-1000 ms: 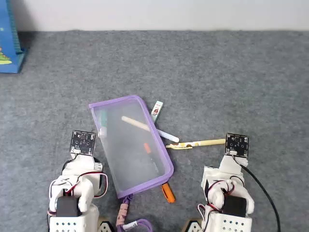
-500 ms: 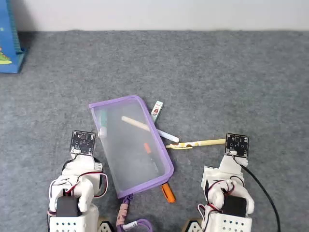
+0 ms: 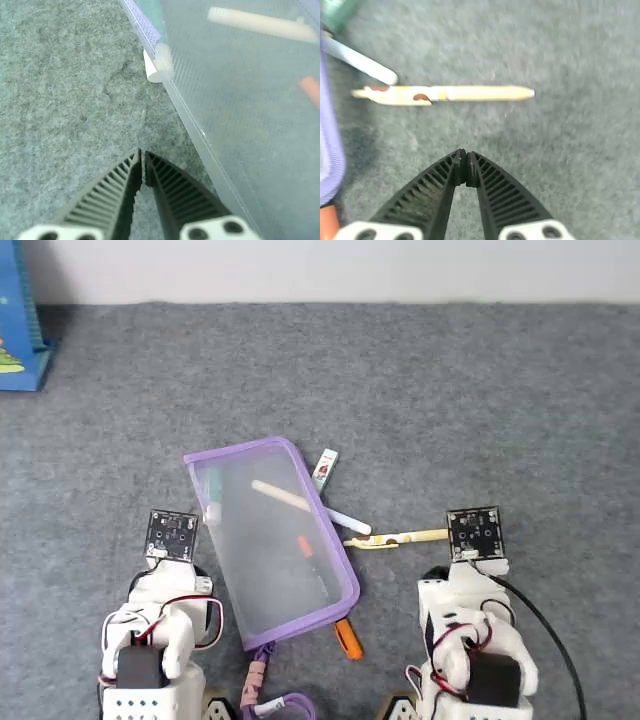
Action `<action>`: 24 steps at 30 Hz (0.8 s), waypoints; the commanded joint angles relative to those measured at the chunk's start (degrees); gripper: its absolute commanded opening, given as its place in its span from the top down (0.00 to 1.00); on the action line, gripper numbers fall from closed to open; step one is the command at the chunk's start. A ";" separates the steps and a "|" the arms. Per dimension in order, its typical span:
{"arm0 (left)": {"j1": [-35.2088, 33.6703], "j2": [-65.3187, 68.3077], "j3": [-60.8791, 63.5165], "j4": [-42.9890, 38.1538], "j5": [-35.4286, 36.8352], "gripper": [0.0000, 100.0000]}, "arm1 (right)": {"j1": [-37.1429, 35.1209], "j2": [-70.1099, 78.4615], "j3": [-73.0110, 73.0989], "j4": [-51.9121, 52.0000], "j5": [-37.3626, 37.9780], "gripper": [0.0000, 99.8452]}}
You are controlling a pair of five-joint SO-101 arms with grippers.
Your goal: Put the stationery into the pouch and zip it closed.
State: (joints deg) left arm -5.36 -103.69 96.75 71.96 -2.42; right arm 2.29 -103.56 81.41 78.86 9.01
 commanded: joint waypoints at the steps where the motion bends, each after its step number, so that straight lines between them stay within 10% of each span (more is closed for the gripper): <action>1: -0.18 -0.62 -0.31 0.26 -0.18 0.99 | -3.12 1.19 -5.45 0.31 0.44 0.99; 24: -0.18 -0.62 -0.31 0.26 -0.18 0.99 | -30.64 75.65 -44.84 -0.57 -14.15 0.99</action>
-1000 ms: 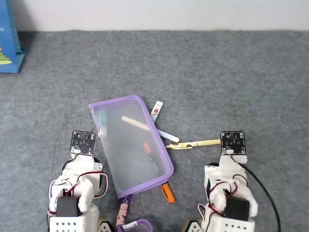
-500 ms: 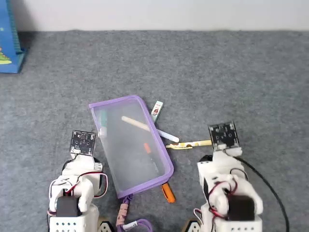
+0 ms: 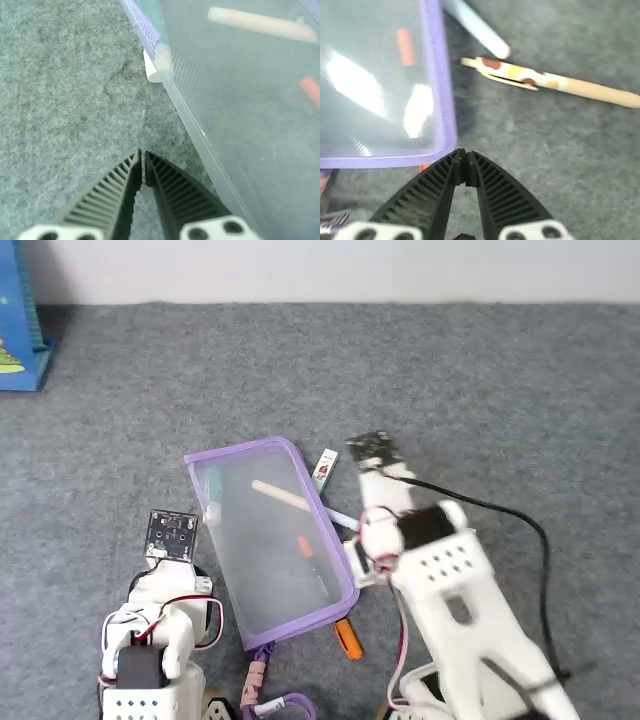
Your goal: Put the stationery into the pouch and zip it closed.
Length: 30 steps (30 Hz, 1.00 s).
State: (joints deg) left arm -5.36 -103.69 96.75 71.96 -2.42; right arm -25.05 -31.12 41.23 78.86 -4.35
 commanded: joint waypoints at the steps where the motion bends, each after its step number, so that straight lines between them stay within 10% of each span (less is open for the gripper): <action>1: -0.18 -0.62 -0.31 0.26 -0.18 0.99 | -4.79 3.91 -4.75 -0.48 -0.79 0.99; 30: -0.18 -0.62 -0.31 0.26 -0.18 0.99 | -19.65 5.32 8.09 -3.12 -9.32 0.99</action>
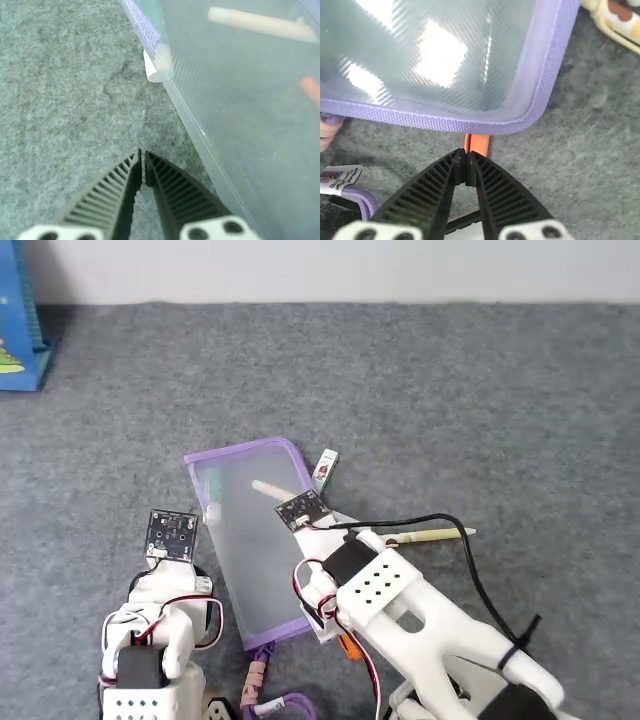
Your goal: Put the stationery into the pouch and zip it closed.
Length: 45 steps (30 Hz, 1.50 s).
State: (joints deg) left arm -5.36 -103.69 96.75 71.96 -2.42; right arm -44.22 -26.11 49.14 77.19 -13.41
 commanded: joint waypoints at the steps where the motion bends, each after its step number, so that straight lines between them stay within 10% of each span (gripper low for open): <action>1: -0.18 -0.62 -0.31 0.26 -0.18 0.99 | -0.48 0.84 0.53 -2.59 -0.35 0.99; 24: -0.18 -0.62 -0.31 0.26 -0.18 0.99 | 20.26 27.38 -24.97 -25.89 10.11 0.99; 45: -0.18 -0.62 -0.31 0.26 -0.18 0.99 | 10.51 15.78 -27.43 4.35 5.89 0.99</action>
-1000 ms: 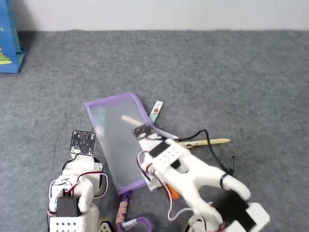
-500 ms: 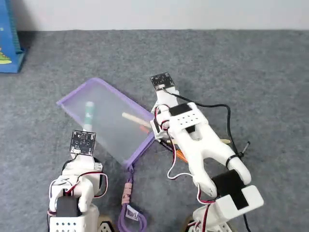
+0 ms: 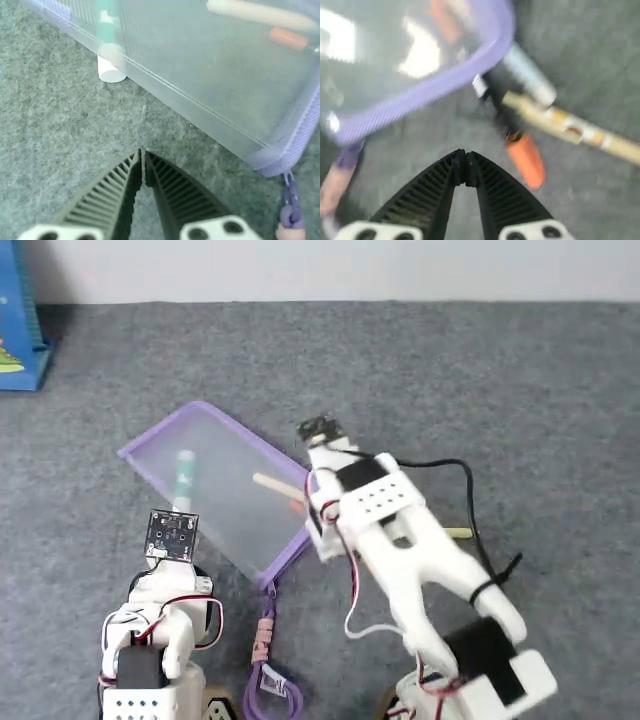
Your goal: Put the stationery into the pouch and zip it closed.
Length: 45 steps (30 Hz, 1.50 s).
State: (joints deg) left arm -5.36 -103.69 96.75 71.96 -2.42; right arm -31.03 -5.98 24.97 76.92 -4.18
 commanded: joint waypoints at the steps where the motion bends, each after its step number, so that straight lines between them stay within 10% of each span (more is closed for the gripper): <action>1: -0.18 -0.62 -0.31 0.26 -0.18 0.99 | -3.47 -4.88 -3.25 4.62 -5.10 0.99; 24: -0.18 -0.62 -0.31 0.26 -0.18 0.99 | 5.76 20.18 -16.53 -33.54 -6.51 0.99; 45: -0.18 -0.62 -0.31 0.26 -0.18 0.99 | -8.84 8.57 -16.18 2.77 -14.86 0.89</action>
State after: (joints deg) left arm -5.36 -103.69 96.75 71.96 -2.42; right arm -38.77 5.54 10.90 78.51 -16.22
